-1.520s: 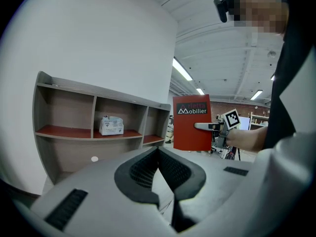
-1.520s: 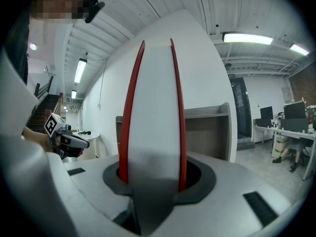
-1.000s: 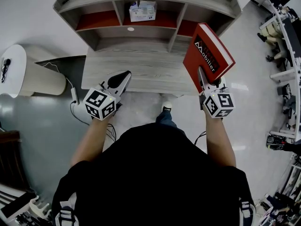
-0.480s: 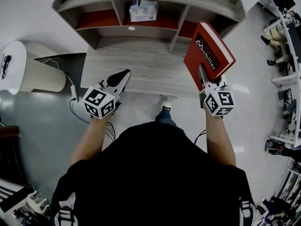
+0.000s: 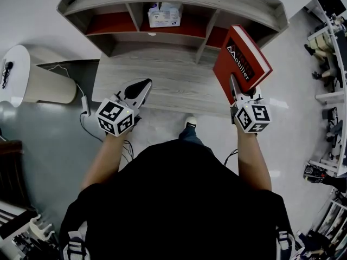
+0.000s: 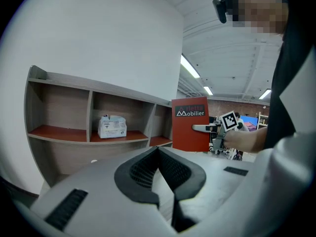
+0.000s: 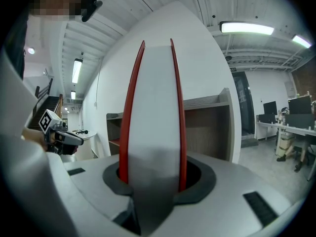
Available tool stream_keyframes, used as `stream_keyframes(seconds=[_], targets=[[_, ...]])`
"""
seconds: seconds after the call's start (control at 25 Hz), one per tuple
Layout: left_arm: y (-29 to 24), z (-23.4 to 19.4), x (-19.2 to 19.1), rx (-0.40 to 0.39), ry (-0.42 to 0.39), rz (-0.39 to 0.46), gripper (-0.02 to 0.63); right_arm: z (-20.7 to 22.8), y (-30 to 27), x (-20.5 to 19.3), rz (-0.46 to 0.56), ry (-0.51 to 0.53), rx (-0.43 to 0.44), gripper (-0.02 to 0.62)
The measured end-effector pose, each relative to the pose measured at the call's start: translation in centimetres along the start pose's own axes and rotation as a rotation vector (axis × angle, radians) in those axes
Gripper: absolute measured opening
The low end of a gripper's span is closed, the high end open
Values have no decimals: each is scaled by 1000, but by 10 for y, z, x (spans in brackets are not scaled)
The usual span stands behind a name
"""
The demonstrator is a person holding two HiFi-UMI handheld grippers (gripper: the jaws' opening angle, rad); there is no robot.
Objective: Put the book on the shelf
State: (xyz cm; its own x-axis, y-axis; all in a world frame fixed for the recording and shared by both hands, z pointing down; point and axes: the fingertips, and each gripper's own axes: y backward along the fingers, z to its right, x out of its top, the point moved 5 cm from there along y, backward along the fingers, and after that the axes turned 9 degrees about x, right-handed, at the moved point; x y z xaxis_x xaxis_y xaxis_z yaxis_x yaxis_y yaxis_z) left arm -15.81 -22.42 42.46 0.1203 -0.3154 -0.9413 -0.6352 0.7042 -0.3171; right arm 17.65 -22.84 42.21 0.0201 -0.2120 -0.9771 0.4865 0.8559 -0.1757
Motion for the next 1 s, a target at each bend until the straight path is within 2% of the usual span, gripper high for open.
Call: stream_keyframes(seconds=[1.0], targets=[[-49, -1, 19, 58, 7, -11, 18, 56, -50, -12, -34, -16, 59, 166]])
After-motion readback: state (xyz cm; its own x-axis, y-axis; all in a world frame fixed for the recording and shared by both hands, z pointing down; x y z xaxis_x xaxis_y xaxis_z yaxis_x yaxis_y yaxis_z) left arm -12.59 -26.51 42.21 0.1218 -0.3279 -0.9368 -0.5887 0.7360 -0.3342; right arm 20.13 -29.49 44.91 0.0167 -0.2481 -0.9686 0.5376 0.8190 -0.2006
